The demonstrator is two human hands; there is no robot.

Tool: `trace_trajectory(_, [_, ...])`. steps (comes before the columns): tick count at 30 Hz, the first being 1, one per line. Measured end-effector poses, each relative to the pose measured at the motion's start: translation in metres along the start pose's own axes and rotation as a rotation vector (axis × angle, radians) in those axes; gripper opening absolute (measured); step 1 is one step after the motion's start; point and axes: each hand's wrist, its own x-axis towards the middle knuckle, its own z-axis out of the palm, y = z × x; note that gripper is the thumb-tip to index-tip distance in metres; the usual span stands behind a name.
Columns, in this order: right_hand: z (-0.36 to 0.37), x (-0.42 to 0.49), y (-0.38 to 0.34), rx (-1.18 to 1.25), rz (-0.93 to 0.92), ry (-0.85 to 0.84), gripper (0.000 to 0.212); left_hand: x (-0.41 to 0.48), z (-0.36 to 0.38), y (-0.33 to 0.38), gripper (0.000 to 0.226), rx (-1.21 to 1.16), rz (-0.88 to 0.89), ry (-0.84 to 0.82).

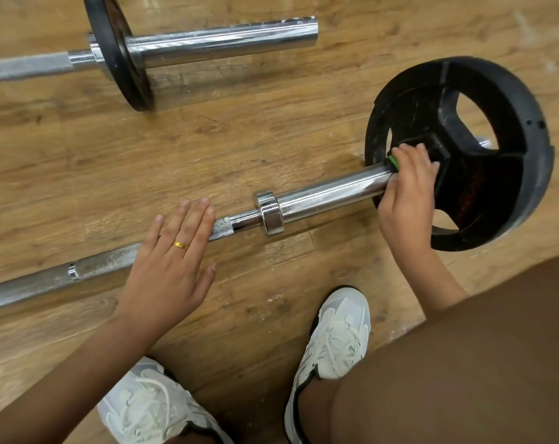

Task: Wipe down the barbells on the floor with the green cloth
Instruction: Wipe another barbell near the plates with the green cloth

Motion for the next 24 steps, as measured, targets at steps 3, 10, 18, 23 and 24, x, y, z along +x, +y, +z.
trace_trajectory(3, [0.001, 0.003, -0.006, 0.021, 0.032, 0.037, 0.043, 0.001, 0.000, 0.000, 0.080, 0.000, -0.002, 0.003])
trace_trajectory(10, [0.007, -0.008, -0.037, -0.002, -0.251, -0.147, 0.039, 0.003, -0.002, -0.001, 0.078, 0.016, -0.002, 0.000])
trace_trajectory(18, [0.010, -0.016, -0.051, 0.050, -0.082, -0.068, 0.039, 0.003, 0.001, 0.002, 0.080, 0.034, -0.023, 0.012])
trace_trajectory(23, [0.036, -0.061, -0.108, 0.151, -0.329, -0.240, 0.047, 0.004, 0.000, 0.001, 0.081, 0.041, 0.005, 0.021])
trace_trajectory(24, [0.035, -0.061, -0.107, 0.155, -0.367, -0.246, 0.048, 0.004, -0.001, 0.000, 0.082, 0.044, 0.009, 0.023])
